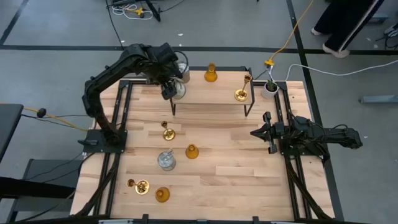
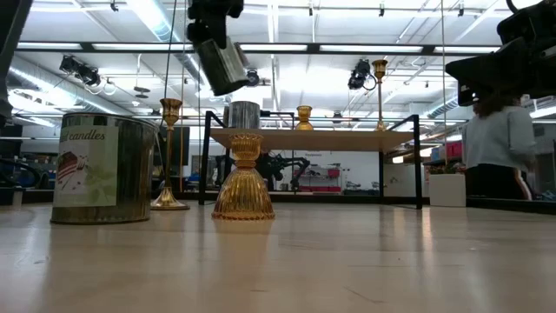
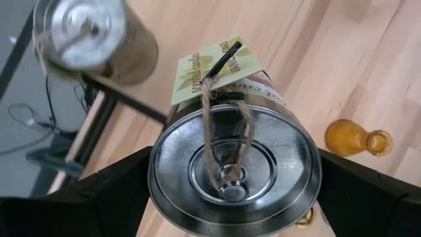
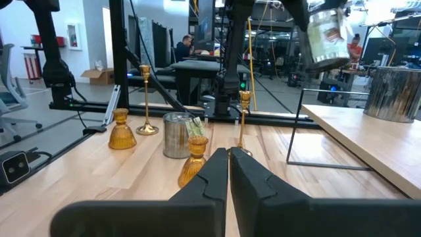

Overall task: Pick & Place candle stick holders
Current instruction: Put the top scented candle on the shelf aligned with the other scented candle

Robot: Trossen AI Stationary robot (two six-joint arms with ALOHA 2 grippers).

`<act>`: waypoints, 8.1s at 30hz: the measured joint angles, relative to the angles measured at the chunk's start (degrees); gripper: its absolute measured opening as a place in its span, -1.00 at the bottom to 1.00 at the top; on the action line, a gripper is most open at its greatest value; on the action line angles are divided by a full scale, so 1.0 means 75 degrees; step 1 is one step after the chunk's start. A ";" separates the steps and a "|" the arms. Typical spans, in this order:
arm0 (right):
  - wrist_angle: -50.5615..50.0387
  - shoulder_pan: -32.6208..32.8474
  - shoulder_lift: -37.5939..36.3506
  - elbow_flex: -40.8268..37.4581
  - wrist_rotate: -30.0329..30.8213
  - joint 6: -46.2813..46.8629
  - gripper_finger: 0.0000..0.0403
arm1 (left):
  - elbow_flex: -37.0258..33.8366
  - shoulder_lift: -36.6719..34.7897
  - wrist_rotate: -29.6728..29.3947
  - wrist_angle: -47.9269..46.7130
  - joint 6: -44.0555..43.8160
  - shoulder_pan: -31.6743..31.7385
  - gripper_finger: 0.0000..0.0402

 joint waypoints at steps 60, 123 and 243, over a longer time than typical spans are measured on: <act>0.0000 -0.0002 0.0000 0.0000 0.0000 -0.0002 -0.89 | 0.0628 0.1989 -0.1151 0.0097 0.1713 -0.0011 0.87; 0.0000 -0.0001 0.0000 0.0000 0.0000 0.0000 -0.89 | 0.2045 0.1953 -0.1398 -0.0140 0.1371 -0.0219 0.98; 0.0000 0.0000 0.0000 -0.0001 0.0000 -0.0001 -0.89 | -0.3015 -0.0027 -0.0821 0.3119 0.0917 0.0195 -0.98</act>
